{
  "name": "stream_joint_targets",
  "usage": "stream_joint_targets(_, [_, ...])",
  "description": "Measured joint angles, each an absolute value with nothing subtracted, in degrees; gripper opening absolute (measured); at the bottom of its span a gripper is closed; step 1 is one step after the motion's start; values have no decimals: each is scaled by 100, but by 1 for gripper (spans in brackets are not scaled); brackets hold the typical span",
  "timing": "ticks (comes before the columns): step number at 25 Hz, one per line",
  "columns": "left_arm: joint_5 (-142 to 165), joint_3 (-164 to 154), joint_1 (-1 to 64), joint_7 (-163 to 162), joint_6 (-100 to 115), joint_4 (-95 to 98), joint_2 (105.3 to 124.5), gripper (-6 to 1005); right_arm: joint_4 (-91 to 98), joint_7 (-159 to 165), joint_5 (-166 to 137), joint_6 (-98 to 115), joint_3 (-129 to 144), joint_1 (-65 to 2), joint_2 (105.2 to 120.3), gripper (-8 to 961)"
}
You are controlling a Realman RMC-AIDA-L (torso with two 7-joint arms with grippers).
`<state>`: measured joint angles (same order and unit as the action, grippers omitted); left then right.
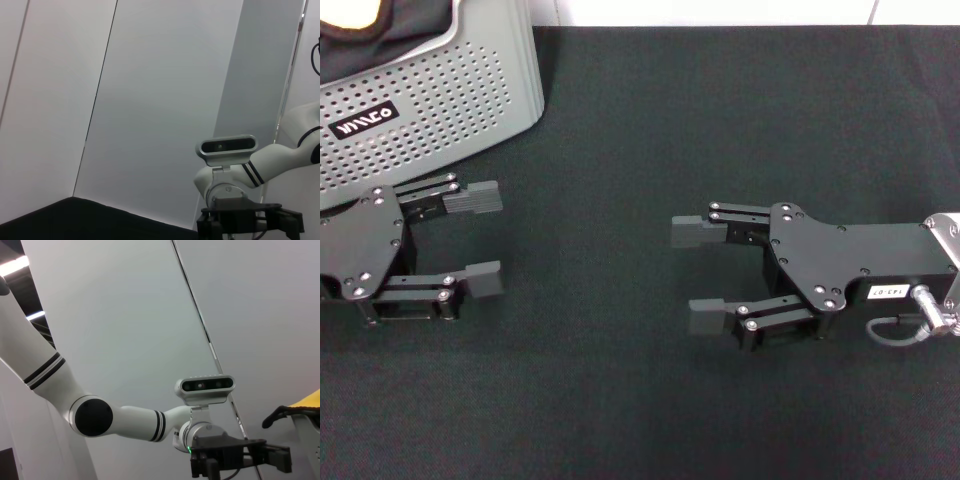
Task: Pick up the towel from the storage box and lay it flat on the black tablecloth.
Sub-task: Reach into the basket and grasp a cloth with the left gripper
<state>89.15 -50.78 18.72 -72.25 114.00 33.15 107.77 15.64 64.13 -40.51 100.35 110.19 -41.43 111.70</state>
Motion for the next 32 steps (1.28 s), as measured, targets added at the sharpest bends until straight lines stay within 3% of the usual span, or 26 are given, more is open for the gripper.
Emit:
stream_joint_targets(13, [8909, -5004, 1896, -7290, 11397, 3322, 10777, 840, 1544, 6336, -4037, 9919, 10994, -4134, 11170, 853])
stream_joint_targets(18, [8902, -4381, 1918, -7877, 11378, 3635, 10914, 827, 1512, 6207, -4009, 9595, 10990, -4110, 11170, 853])
stream_joint_targets(22, [8920, -4077, 1800, -9112, 11273, 5098, 11193, 816, 1498, 6175, -4025, 9466, 10930, -4012, 11170, 853])
stream_joint_targets(26, [9183, -3542, 1561, -10236, 10809, 7383, 11615, 806, 1486, 6110, -4060, 9320, 10784, -3853, 11190, 854])
stream_joint_targets(32, [10606, -3201, 1436, -11067, 10066, 10271, 11981, 790, 1472, 6026, -4035, 9041, 10615, -3632, 11228, 854])
